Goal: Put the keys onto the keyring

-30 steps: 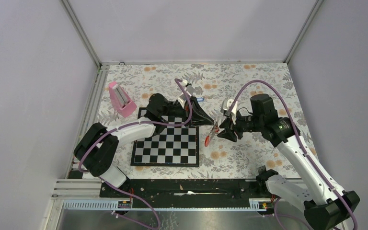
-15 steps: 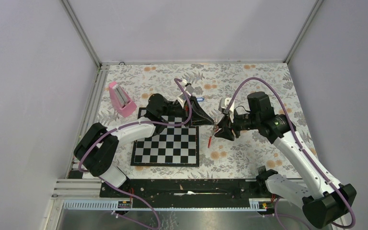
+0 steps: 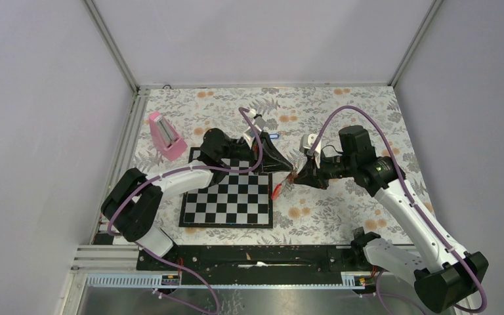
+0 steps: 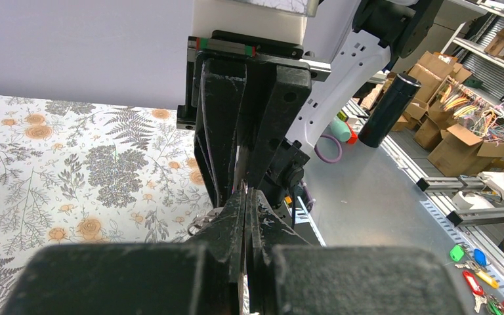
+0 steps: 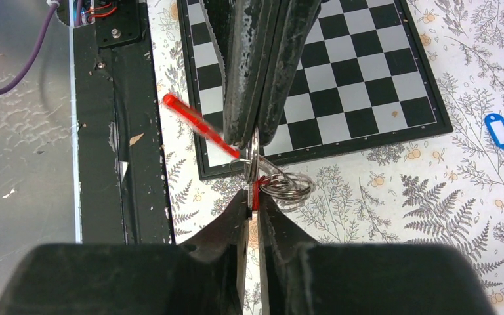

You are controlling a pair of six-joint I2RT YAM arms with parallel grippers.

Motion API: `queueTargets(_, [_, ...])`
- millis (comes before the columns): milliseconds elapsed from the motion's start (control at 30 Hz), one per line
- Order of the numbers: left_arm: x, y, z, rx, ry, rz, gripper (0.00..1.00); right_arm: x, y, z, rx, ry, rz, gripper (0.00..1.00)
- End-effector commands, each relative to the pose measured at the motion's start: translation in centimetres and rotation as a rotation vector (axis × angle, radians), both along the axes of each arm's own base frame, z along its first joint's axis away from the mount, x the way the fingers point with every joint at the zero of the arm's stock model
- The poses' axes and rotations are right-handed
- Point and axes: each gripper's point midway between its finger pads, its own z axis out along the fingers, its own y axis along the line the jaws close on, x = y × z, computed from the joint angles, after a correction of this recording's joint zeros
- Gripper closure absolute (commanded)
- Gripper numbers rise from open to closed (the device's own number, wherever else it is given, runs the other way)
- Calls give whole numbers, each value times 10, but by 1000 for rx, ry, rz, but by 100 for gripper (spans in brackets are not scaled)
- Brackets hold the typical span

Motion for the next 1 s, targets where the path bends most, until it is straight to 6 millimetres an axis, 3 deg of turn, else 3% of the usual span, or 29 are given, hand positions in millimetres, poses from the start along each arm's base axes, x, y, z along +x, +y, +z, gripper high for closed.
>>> queueTargets(0, [3,2,12,-57,-70,28,100,5,3,22,41,-52,5,88])
queueTargets(200, [5,1,8,-42,-74,43,100,6,-2,20,19,-72,-20,100])
queueTargets(733, [15,2,-12,36,-167,71,100,13,-31,0,-160,-87,-131,100])
queueTargets(967, [16,1,-20,63,-169,66,100,25,-35,10,-199,-95,-164,100])
